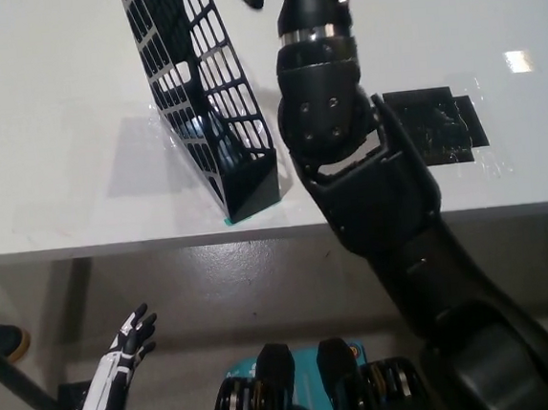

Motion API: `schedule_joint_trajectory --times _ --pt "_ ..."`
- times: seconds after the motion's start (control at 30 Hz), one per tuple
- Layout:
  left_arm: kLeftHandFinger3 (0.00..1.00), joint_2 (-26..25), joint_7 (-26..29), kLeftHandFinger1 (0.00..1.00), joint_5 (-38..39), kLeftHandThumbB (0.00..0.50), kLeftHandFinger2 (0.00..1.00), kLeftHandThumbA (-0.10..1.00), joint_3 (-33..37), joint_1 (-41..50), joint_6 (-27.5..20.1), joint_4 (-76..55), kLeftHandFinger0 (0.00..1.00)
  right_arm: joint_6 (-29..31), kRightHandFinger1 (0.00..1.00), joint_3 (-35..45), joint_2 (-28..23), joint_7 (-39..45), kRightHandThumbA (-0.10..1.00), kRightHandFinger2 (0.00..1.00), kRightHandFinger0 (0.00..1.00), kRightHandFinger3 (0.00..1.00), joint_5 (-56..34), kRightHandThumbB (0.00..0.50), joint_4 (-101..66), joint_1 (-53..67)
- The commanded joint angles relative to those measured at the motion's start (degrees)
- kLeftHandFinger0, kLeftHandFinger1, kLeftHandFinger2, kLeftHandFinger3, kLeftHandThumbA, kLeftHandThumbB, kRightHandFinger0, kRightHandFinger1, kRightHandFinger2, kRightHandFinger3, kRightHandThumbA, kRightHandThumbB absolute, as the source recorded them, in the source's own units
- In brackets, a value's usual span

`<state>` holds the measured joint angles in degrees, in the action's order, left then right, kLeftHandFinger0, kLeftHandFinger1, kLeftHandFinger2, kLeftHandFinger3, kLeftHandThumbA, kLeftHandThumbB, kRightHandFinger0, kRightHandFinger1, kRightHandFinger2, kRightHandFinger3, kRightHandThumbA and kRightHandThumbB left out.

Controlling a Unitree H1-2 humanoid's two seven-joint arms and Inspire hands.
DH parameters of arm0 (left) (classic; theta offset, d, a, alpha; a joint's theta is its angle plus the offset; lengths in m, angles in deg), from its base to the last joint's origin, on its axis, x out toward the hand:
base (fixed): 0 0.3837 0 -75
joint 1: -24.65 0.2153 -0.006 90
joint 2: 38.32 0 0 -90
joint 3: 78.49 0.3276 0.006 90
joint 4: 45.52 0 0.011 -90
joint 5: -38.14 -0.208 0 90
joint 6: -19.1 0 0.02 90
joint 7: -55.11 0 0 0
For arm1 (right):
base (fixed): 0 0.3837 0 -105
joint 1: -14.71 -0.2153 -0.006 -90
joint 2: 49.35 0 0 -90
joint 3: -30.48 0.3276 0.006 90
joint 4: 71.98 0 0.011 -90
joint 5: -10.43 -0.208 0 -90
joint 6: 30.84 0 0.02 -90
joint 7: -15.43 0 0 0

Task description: A notebook is kept standing on the table on the right hand side and a black shelf is kept on the left hand side and the robot uses its right hand to grab the notebook and places it in the shelf

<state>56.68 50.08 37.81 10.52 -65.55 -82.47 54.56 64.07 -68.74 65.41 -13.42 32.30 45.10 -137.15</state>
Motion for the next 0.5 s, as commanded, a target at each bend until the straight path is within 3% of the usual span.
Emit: schedule_joint_trajectory --times 0.0,0.13,0.17,0.27,0.47 --pt "1.00 -1.2 -1.1 1.00 1.0 0.128 1.00 1.00 -0.3 -0.3 -2.5 -0.2 1.00 5.0 0.20 0.9 1.2 -3.2 -0.10 0.66 0.00 0.82 0.7 0.096 3.6 -4.0" --pt "1.00 -1.4 -1.1 1.00 0.3 0.122 1.00 1.00 0.0 -0.3 -3.4 0.0 1.00 7.6 0.20 2.2 2.0 -2.4 -0.10 0.66 0.00 0.83 -2.4 0.095 8.1 -4.1" --pt "1.00 -1.5 -1.1 1.00 0.2 0.142 1.00 1.00 0.0 -0.3 -3.3 0.0 1.00 8.2 0.19 2.5 2.3 -2.0 -0.10 0.65 0.00 0.81 -3.0 0.088 9.6 -4.1" --pt "1.00 -1.5 -1.6 1.00 0.8 0.136 1.00 1.00 0.2 -0.4 -2.9 -0.3 1.00 10.4 0.19 3.1 2.7 -4.1 -0.10 0.65 0.00 0.79 -2.3 0.119 14.6 -5.0" --pt "1.00 -1.6 -0.9 1.00 -0.6 0.140 1.00 1.00 0.2 -0.5 -2.0 -1.1 1.00 11.0 0.20 5.0 3.6 -3.1 -0.10 0.67 0.00 0.79 -4.9 0.129 19.7 -6.4"
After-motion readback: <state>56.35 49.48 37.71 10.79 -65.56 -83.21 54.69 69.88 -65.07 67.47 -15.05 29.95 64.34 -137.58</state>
